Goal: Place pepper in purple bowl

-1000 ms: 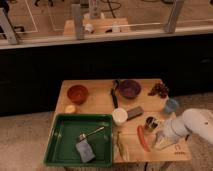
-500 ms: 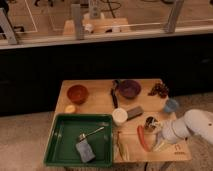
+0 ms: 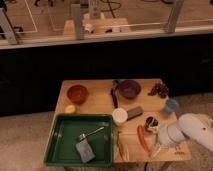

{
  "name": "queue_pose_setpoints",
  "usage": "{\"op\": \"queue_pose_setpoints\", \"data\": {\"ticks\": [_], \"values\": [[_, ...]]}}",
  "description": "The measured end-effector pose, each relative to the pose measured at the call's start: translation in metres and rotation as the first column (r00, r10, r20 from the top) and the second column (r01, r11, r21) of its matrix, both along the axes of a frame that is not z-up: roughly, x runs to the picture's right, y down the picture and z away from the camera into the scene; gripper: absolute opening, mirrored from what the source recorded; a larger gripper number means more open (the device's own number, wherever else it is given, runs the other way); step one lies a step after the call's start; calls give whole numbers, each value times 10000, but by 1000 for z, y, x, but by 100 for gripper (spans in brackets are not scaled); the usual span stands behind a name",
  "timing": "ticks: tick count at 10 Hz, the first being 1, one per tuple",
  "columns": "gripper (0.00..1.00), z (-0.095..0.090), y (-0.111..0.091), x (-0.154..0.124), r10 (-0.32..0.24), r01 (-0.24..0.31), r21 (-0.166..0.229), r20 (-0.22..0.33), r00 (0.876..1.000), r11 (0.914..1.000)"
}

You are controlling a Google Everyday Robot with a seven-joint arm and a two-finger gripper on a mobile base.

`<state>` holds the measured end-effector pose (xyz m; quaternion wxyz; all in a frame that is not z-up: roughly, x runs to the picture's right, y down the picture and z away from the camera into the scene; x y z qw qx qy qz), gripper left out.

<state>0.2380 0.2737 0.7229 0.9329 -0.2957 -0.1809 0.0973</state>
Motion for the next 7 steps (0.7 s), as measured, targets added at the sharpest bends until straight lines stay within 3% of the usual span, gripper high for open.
{"op": "queue_pose_setpoints", "data": {"ticks": [3, 7], "values": [[80, 22, 15, -3, -222, 213, -342, -264, 9994, 9992], [80, 43, 15, 1, 41, -90, -562, -868, 9962, 9984]]}}
